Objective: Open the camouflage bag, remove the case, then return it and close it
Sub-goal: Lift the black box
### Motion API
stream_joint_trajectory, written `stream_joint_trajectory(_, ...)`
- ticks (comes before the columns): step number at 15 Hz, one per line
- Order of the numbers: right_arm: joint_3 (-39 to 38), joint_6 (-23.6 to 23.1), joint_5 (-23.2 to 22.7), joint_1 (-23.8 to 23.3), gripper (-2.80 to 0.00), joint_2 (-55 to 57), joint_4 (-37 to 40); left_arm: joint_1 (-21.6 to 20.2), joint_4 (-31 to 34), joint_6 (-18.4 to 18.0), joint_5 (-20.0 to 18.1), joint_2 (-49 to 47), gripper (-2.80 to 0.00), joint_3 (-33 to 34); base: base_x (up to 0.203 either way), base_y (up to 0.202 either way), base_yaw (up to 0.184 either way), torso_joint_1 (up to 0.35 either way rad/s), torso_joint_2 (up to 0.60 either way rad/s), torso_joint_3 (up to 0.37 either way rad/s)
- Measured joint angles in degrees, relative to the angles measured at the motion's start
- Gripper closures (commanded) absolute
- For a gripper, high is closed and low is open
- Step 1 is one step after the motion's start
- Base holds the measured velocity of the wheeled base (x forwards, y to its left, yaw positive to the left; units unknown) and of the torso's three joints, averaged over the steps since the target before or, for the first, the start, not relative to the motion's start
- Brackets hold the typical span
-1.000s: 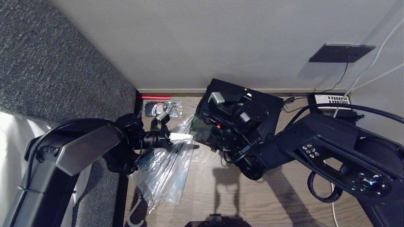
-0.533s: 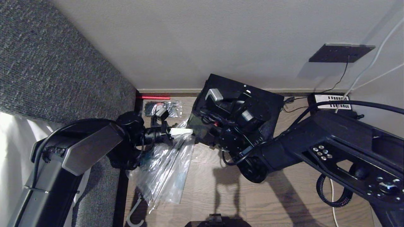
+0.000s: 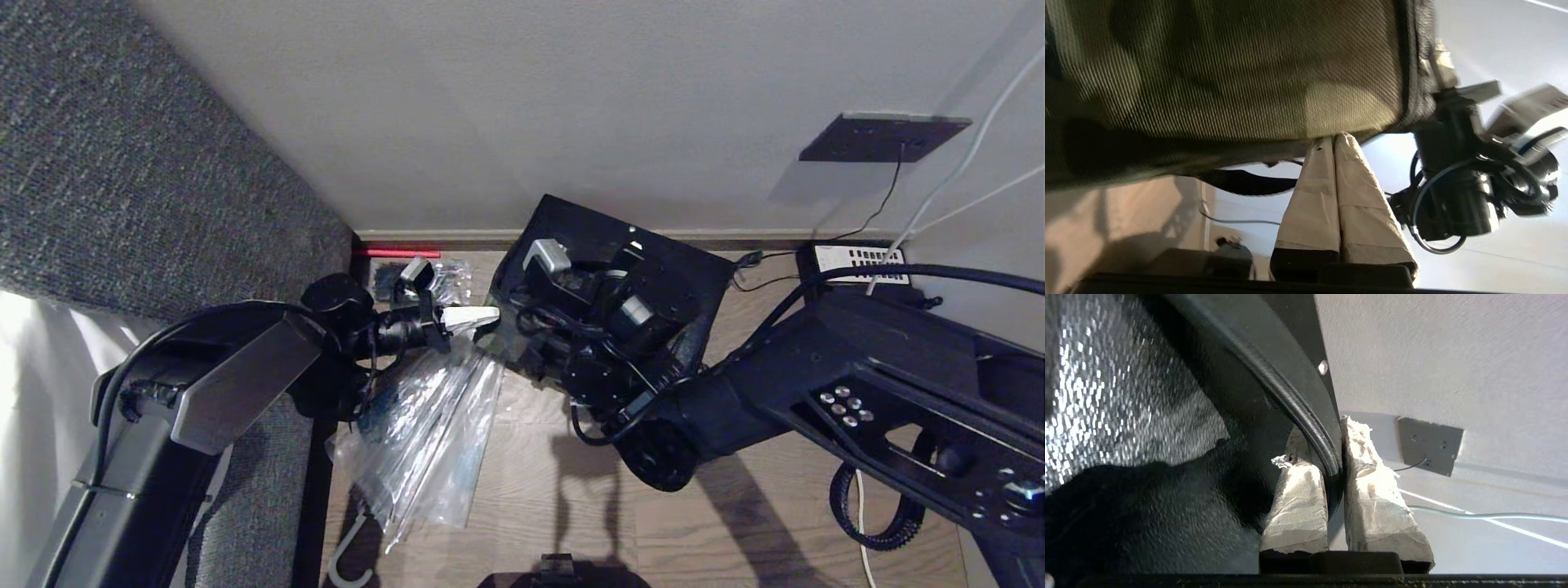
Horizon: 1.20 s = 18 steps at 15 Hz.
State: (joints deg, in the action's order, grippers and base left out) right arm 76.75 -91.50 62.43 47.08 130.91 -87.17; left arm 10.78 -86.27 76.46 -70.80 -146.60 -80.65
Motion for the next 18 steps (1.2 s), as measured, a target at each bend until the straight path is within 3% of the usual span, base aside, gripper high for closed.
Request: stream_joint_trajectory(18, -0.3, 0.1, 0.0, 0.3, 0.0, -1.8, 0.0, 0.7, 0.6, 1.8, 1.0, -10.2, 0.0, -3.1, 0.0, 0.0, 0.0, 0.0, 0.0, 0.0)
